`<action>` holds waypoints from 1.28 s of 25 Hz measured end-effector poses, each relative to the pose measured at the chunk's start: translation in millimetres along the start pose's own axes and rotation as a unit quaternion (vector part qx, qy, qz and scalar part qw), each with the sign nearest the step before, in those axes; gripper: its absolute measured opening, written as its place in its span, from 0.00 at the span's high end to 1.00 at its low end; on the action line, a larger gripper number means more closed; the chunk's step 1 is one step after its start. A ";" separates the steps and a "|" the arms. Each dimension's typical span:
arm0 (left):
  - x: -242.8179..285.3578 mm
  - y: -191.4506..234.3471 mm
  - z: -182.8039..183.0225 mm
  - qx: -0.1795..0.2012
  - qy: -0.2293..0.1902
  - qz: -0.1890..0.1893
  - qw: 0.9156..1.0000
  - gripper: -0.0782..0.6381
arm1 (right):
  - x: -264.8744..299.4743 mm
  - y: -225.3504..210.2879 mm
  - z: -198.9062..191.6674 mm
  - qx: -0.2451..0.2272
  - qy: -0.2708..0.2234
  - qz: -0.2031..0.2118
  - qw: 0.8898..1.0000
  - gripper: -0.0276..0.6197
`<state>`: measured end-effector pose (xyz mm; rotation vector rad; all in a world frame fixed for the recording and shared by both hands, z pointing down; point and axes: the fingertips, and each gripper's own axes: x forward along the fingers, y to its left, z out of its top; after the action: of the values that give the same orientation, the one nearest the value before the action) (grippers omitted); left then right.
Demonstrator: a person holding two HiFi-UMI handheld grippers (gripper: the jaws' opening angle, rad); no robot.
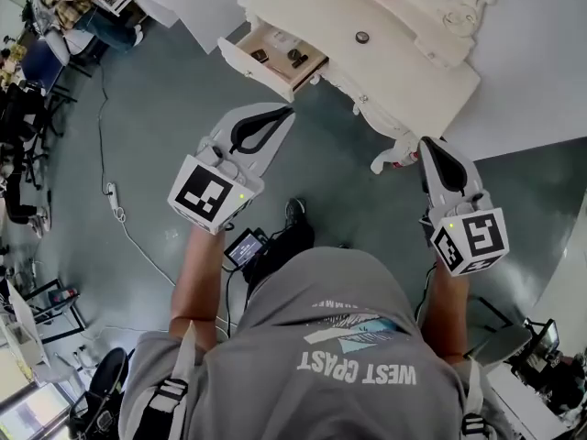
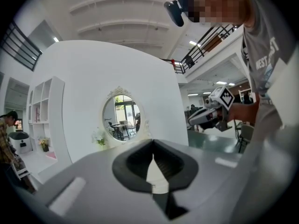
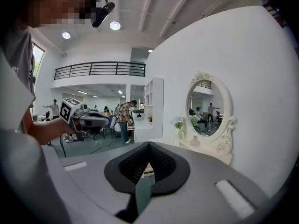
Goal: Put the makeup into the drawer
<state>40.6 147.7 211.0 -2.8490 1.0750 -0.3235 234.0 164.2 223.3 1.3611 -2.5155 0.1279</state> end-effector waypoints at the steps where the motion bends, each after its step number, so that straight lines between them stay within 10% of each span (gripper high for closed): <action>1: 3.8 9.2 -2.3 0.001 -0.001 -0.006 1.000 0.89 | 8.9 -1.1 1.9 0.001 0.001 -0.006 1.000 0.95; 13: 18.0 82.4 -11.4 0.015 -0.025 -0.055 0.998 0.89 | 67.7 0.4 22.6 -0.001 0.008 -0.060 0.998 0.95; 32: 95.4 206.7 -45.2 -0.010 0.039 0.054 0.998 0.89 | 242.1 -123.5 29.1 0.006 0.019 0.013 1.000 0.95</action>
<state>-32.7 -70.5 240.6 -2.8026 1.2490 -0.4195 205.4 -105.5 257.4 1.3187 -2.5050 0.1735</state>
